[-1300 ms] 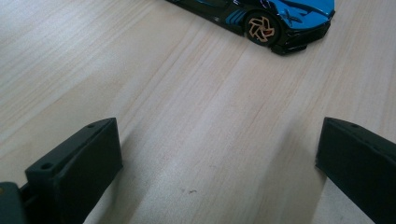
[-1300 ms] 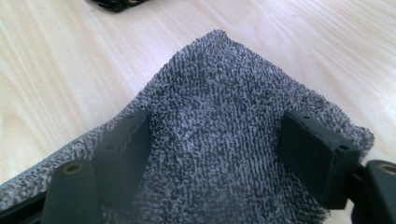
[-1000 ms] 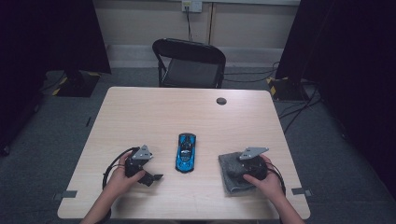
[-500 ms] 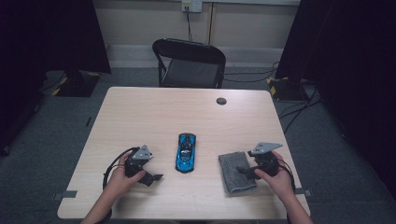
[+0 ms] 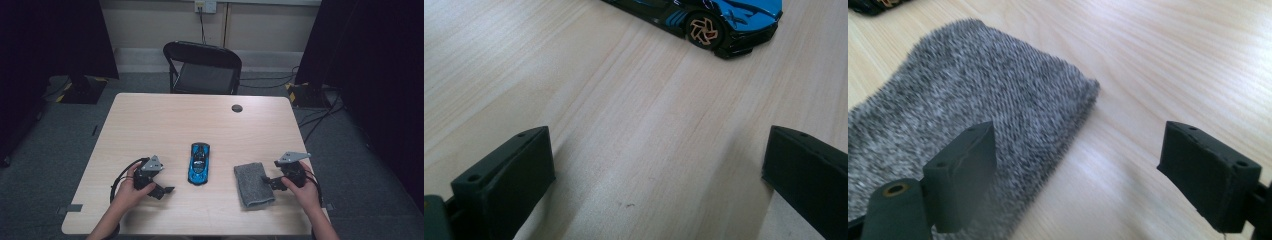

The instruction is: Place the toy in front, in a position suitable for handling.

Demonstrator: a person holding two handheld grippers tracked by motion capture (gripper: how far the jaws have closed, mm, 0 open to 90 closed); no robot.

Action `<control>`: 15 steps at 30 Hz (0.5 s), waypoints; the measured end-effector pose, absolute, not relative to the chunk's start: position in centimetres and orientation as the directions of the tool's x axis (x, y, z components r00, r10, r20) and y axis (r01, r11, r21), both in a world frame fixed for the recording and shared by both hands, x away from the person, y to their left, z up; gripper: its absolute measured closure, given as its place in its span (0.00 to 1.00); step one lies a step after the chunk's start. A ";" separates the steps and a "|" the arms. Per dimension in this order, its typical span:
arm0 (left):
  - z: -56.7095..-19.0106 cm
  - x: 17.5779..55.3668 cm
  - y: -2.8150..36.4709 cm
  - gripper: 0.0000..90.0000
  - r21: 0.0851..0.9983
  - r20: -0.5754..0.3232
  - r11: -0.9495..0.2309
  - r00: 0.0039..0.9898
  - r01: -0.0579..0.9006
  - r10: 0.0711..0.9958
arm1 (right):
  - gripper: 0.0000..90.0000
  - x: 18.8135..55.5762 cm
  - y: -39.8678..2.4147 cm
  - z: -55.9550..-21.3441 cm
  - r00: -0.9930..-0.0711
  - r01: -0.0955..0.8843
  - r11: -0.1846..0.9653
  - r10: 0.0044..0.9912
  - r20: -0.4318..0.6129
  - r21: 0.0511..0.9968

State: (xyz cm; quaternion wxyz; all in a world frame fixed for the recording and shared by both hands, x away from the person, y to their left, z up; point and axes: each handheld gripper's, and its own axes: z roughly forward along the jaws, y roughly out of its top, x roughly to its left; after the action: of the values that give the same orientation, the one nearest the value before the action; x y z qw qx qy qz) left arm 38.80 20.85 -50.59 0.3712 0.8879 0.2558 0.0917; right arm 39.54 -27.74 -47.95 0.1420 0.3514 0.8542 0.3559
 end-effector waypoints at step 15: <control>-50.6 38.9 20.7 0.00 0.707 -0.028 -0.592 0.851 0.388 0.524 | 0.16 39.7 -27.4 -48.3 -0.716 0.492 0.484 0.697 0.020 0.723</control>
State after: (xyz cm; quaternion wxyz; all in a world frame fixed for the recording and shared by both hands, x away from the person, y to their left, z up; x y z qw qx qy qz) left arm 38.89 20.74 -50.60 0.3717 0.8874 0.2569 0.0919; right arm 39.66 -27.39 -48.32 0.1395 0.3498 0.8501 0.3680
